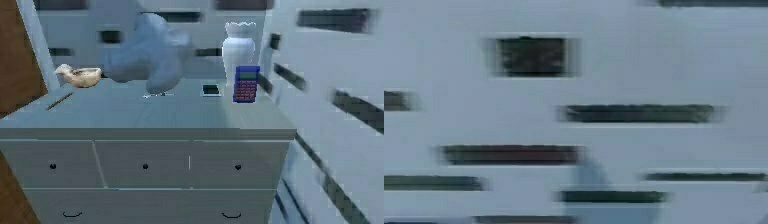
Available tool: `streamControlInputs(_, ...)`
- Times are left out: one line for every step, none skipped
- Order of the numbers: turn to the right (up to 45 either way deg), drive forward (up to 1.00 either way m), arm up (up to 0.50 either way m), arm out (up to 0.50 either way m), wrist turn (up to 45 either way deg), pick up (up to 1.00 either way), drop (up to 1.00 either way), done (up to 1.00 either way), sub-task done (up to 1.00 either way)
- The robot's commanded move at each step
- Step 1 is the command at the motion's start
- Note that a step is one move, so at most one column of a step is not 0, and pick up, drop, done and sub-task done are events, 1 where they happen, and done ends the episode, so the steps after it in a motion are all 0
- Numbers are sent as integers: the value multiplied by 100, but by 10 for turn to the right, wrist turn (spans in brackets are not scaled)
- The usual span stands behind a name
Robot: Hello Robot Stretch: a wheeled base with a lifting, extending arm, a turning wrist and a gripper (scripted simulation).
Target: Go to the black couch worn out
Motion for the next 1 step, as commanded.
streamControlInputs(-450, 0, 0, 0, 0, 0, 0, 0, 0)
